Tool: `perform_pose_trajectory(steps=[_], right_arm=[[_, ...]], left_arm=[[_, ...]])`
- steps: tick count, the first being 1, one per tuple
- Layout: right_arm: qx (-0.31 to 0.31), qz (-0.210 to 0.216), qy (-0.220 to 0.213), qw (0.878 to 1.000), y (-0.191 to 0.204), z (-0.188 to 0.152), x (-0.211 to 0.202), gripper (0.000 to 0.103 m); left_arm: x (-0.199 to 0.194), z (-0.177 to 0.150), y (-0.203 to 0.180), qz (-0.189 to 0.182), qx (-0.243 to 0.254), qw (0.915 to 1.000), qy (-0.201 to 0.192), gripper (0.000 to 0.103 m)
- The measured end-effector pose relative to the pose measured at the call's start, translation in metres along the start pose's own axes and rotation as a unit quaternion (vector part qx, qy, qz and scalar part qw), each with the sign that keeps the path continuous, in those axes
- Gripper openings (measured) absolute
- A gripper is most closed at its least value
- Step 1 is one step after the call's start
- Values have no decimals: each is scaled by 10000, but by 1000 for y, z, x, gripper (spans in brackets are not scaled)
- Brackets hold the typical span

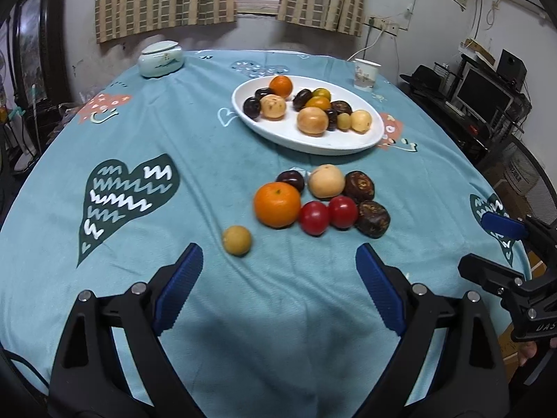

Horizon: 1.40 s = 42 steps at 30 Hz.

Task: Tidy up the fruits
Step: 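Grasp a dark mangosteen with the right tool while the left tool grasps a yellow lime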

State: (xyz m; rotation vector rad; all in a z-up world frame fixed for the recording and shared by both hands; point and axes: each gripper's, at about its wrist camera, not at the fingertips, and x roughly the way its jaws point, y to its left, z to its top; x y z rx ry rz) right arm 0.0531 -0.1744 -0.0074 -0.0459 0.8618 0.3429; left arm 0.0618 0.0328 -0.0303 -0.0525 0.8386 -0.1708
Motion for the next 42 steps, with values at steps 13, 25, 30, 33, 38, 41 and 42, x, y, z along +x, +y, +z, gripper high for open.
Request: perform_pose_trajectory(steps=[13, 25, 30, 33, 38, 41, 42], right_arm=[[-120, 338, 430, 9984, 5, 17, 76, 87], [-240, 378, 643, 9969, 3, 27, 102, 43], [-190, 272, 487, 9983, 2, 18, 74, 43], [-82, 341, 440, 9984, -2, 13, 60, 43], [63, 422, 349, 9985, -6, 10, 47, 43], [82, 459, 293, 9985, -4, 11, 42, 43], [88, 473, 275, 9985, -4, 11, 41, 43]], left_arm=[[21, -4, 13, 181, 17, 9995, 261, 91], [47, 0, 27, 187, 28, 9990, 412, 91], [55, 2, 31, 144, 17, 9992, 376, 89], [62, 4, 30, 70, 69, 9991, 400, 72], [71, 3, 29, 39, 116, 9987, 487, 36], [70, 2, 31, 43, 131, 9987, 484, 26], [69, 2, 33, 30, 108, 9988, 477, 26]])
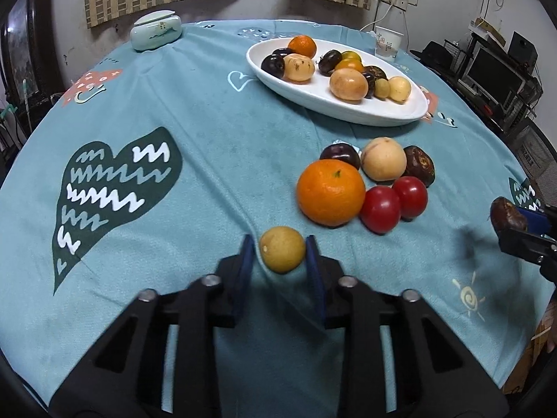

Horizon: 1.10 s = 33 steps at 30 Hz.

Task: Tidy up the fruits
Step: 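Grasp a dark mangosteen with the right tool while the left tool grasps a yellow lime, then carry the mangosteen and lime onto the plate and open both tools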

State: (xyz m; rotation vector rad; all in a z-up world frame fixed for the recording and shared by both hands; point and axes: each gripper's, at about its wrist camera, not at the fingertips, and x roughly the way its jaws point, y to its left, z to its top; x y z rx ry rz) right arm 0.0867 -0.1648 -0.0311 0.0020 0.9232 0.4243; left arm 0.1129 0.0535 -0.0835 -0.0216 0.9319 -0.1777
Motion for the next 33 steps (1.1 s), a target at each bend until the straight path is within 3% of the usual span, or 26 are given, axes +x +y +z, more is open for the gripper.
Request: perform_pose_trajectory(steps=[6, 14, 25, 33], right_arm=[[6, 30, -24, 10000, 2, 0, -4, 43], [31, 71, -27, 10000, 4, -1, -7, 43], [98, 100, 53, 9999, 1, -2, -5, 43], [85, 104, 20, 9999, 2, -1, -8, 43]], left_arm=[[-20, -6, 5, -30, -87, 9998, -173, 26], [-17, -16, 12, -100, -195, 9998, -12, 26], [-33, -13, 15, 169, -80, 9995, -258, 26], [-52, -8, 4, -74, -50, 9990, -442, 26]])
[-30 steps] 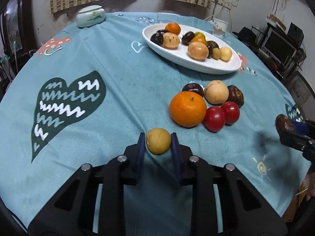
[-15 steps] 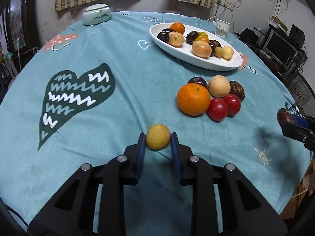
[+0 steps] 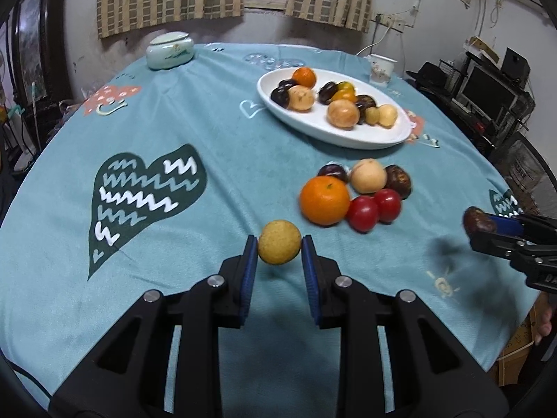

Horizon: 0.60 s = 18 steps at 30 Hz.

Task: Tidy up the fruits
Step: 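Carry the mangosteen and lime onto the plate and open both tools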

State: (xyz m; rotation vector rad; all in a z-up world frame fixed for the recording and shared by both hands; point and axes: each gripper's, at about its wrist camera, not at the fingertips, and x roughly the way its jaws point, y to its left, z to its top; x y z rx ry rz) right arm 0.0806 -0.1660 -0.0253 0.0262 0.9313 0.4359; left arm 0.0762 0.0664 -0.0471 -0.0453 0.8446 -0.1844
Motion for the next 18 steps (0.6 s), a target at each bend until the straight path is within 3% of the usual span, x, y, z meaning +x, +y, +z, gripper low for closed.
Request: perform_pose_trajectory(steps=[9, 12, 18], right_arm=[[134, -29, -218, 9997, -13, 8, -10, 43], [18, -110, -257, 9996, -18, 23, -9, 43], [-279, -211, -323, 9989, -32, 75, 10, 43]], left_arm=[[-7, 13, -25, -226, 235, 9994, -72, 26], [-4, 31, -36, -316, 382, 9987, -76, 26], [25, 95, -50, -351, 575, 9977, -13, 26]])
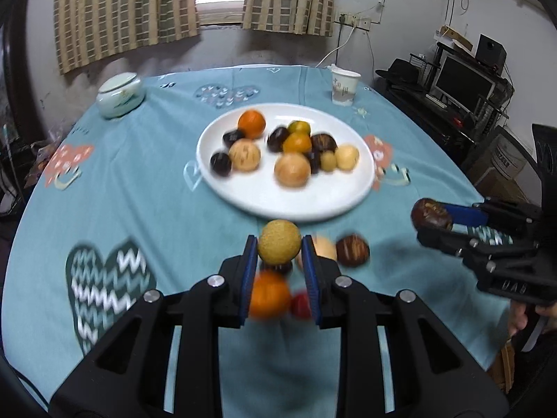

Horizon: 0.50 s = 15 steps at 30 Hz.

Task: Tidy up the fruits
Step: 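Carry the mangosteen and lime onto the plate and open both tools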

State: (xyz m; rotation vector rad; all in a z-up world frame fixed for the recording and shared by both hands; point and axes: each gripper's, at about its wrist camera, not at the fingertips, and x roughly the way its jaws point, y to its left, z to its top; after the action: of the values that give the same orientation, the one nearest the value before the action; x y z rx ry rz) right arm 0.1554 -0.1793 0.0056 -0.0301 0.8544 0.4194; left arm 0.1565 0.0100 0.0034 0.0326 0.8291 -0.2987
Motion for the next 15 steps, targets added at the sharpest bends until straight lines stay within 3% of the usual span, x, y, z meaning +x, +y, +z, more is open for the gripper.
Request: perform_pose_trajectory(steps=[6, 15], right_arm=[[-32, 48, 147, 9999, -19, 45, 42, 43], [-144, -44, 489, 9987, -27, 62, 92, 43]], left_arm=[[59, 55, 10, 67, -33, 9995, 300, 26], [113, 67, 21, 59, -133, 9978, 642, 26]])
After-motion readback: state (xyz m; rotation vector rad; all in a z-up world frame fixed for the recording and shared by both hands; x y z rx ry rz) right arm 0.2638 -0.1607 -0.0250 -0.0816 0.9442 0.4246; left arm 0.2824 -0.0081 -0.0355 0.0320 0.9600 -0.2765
